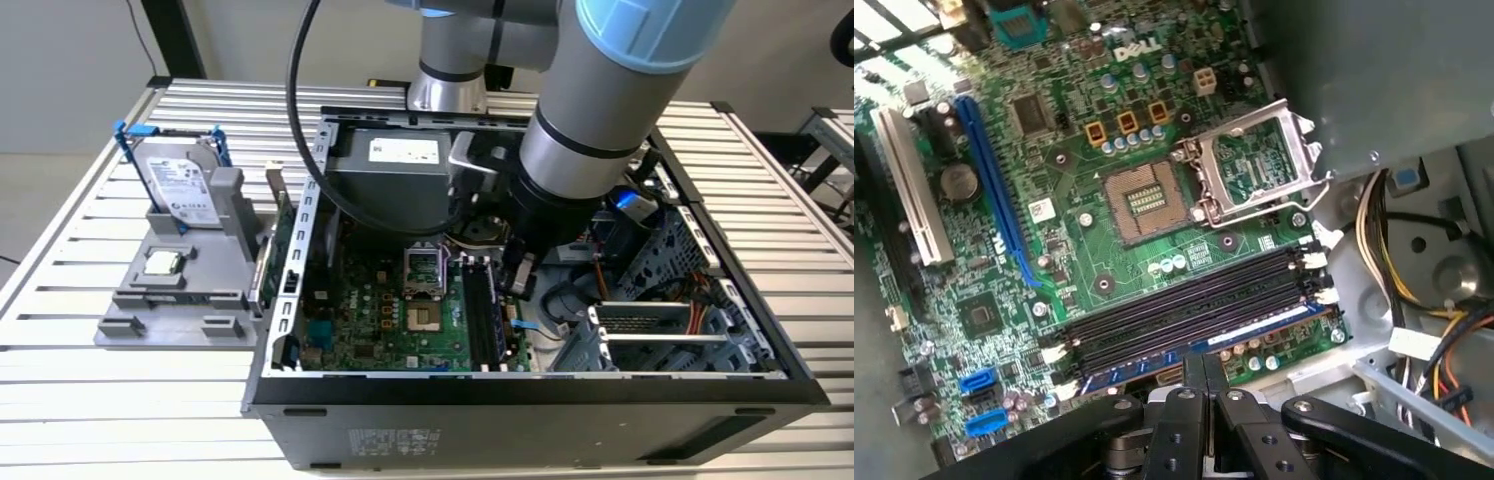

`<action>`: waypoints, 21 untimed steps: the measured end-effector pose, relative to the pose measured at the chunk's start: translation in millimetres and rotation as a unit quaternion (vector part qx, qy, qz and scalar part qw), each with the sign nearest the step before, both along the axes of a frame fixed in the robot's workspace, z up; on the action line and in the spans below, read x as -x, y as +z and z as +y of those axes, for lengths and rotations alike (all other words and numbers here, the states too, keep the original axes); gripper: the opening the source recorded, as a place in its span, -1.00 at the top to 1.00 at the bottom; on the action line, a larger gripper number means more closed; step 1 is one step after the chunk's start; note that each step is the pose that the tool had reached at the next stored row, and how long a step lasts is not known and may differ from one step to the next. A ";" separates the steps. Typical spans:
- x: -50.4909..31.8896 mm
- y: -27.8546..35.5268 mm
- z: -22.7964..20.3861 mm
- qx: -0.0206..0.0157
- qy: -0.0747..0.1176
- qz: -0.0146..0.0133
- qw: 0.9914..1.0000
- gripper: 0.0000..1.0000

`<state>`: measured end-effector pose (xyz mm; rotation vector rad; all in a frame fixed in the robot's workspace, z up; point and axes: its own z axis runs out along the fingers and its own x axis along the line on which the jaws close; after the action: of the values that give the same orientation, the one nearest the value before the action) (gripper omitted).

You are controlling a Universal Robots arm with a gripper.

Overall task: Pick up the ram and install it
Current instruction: 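Press down the ram until it locks into place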

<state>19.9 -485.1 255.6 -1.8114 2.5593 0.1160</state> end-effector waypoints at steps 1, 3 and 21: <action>0.0 -0.1 0.0 0.000 0.008 0.000 1.000 1.00; 0.0 -0.1 0.0 0.000 0.022 0.000 1.000 1.00; -0.1 -5.4 0.9 0.000 0.084 -0.001 0.996 1.00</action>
<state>20.0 -484.2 250.2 -2.0237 2.4003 0.1155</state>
